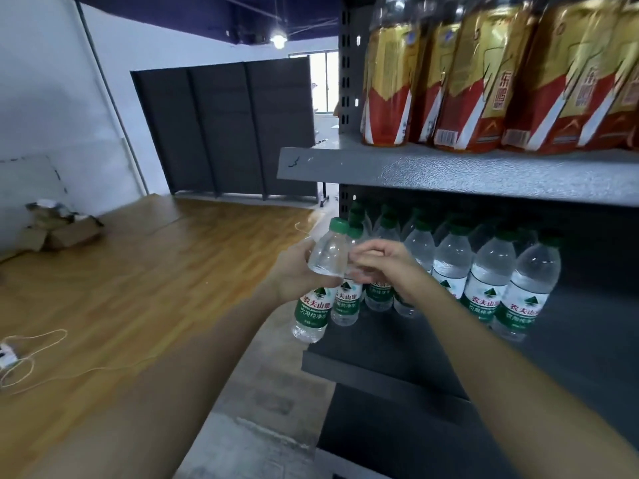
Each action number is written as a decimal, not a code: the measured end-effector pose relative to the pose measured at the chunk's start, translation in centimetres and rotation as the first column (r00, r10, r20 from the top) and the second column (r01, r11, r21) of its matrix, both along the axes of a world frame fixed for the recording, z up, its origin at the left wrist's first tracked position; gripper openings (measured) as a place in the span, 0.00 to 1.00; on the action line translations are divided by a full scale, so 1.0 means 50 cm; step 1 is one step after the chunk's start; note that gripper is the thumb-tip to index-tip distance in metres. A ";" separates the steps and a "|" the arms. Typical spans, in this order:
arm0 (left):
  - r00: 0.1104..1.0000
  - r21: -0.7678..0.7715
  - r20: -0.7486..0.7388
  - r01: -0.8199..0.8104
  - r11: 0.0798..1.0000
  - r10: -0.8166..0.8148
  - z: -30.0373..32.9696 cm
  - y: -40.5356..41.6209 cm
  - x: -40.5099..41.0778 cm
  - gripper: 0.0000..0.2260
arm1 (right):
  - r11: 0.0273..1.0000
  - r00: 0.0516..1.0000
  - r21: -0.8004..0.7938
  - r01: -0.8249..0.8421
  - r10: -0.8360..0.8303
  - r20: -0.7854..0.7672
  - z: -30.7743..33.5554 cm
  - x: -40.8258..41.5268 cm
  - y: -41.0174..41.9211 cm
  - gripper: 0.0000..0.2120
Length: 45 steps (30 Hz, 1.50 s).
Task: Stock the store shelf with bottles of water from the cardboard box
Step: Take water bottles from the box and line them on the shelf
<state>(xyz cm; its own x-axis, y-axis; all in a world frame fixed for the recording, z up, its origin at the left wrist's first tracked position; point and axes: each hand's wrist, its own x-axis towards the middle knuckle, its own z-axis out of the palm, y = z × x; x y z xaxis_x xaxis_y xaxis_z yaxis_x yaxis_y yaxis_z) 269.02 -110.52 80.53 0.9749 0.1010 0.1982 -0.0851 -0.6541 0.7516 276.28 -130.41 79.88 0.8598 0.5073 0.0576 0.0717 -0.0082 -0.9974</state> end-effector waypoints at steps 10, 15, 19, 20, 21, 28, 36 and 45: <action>1.000 -0.062 0.022 -0.003 0.998 0.005 0.066 -0.095 0.011 0.24 | 0.913 0.997 -0.400 -0.077 0.076 -0.018 -0.068 0.018 -0.099 0.11; 0.998 0.141 0.011 -0.058 0.988 0.057 0.068 -0.155 0.038 0.39 | 0.788 0.985 -0.594 -0.160 0.168 -0.043 -0.067 0.007 -0.121 0.23; 0.997 0.213 0.006 -0.078 0.974 0.078 0.062 -0.194 0.056 0.42 | 0.724 0.984 -0.677 -0.130 0.179 0.003 -0.061 -0.011 -0.117 0.34; 0.997 0.221 0.004 -0.076 0.972 0.077 0.062 -0.203 0.058 0.43 | 0.748 0.988 -0.658 -0.090 0.149 0.034 -0.065 -0.017 -0.113 0.33; 0.997 0.221 0.002 -0.073 0.973 0.074 0.062 -0.210 0.061 0.42 | 0.774 0.990 -0.632 -0.031 0.111 0.087 -0.068 -0.023 -0.109 0.28; 0.999 0.216 -0.006 -0.040 0.975 0.042 0.061 -0.228 0.068 0.37 | 0.726 0.934 -0.605 0.328 -0.152 0.323 -0.074 -0.046 -0.091 0.21; 0.966 0.271 -0.258 0.080 0.959 -0.008 0.075 -0.175 0.046 0.26 | 0.793 0.940 -0.525 0.310 -0.172 0.297 -0.123 -0.047 -0.077 0.18; 0.950 0.364 -0.306 0.066 0.929 0.052 0.013 -0.087 0.040 0.10 | 0.699 0.908 -0.604 0.383 -0.164 0.385 -0.160 -0.023 -0.018 0.13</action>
<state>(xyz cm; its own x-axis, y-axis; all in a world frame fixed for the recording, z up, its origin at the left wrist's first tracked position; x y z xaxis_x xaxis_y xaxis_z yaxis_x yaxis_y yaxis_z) 271.03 -114.88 81.16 0.9935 0.0722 -0.0877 0.1041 -0.8875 0.4489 275.11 -131.32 71.89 0.9651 0.2536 0.0647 0.2315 -0.7119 -0.6630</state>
